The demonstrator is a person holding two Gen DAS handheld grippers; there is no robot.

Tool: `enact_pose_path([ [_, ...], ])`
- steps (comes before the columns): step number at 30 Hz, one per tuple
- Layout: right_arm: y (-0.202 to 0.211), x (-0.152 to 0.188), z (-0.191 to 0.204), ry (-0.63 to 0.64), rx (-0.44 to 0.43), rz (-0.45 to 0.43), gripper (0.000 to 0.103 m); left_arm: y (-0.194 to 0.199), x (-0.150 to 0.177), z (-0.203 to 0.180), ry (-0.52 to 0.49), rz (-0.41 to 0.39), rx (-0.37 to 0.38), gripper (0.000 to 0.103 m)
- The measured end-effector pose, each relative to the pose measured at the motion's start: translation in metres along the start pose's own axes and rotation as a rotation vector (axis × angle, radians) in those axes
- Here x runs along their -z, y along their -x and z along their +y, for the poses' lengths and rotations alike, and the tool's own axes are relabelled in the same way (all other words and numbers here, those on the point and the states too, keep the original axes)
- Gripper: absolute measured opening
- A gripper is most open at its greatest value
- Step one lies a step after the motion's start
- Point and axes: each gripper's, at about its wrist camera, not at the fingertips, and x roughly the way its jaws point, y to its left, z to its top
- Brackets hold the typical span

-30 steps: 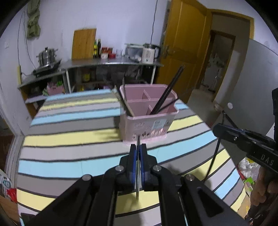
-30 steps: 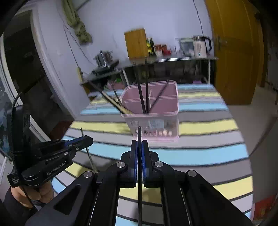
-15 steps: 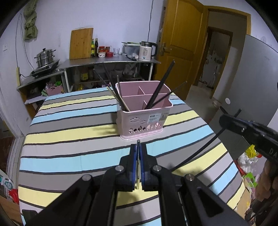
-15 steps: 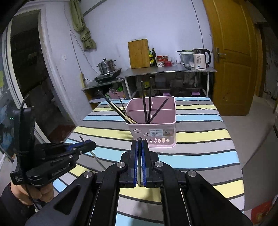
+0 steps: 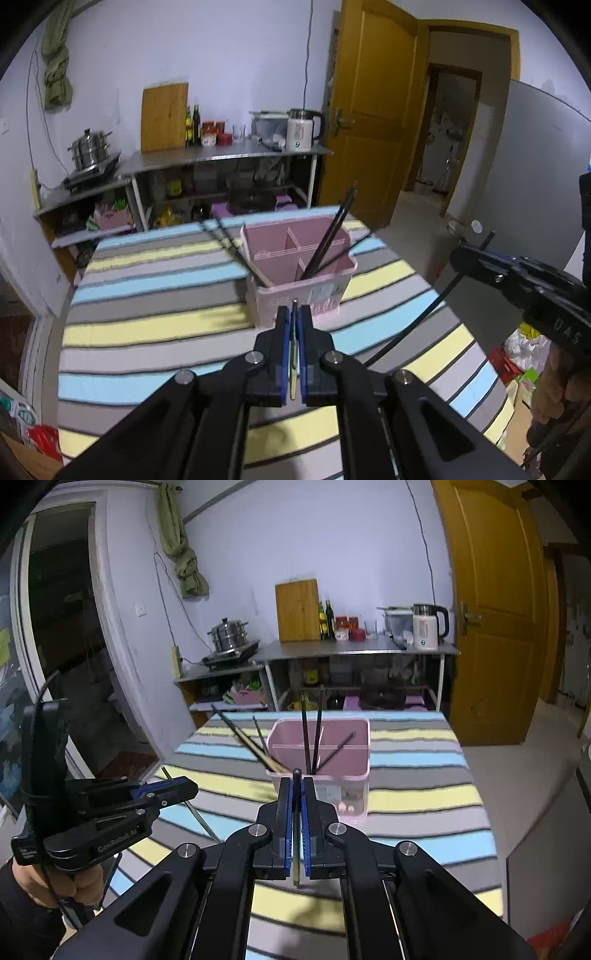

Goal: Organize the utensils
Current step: 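Carry both chopsticks over the pink basket and open both tools to drop them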

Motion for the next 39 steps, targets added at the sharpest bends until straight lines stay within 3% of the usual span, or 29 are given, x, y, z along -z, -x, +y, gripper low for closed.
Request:
enact_pose_path([
  [10, 0.012, -0.047, 0.015, 0.037, 0.0, -0.132, 0.003, 0.013, -0.059, -0.01, -0.05, -0.11, -0.003, 0.004],
  [24, -0.018, -0.085, 0.011, 0.032, 0.02, -0.205, 0.003, -0.029, -0.096, 0.0, -0.041, -0.131, -0.016, 0.004],
  [32, -0.059, -0.082, 0.006, 0.032, 0.028, -0.167, 0.003, -0.061, -0.091, 0.008, -0.026, -0.116, -0.005, 0.004],
  [39, -0.102, -0.054, -0.007, 0.001, 0.031, -0.062, 0.003, -0.1, -0.068, 0.016, -0.005, -0.027, 0.003, 0.005],
])
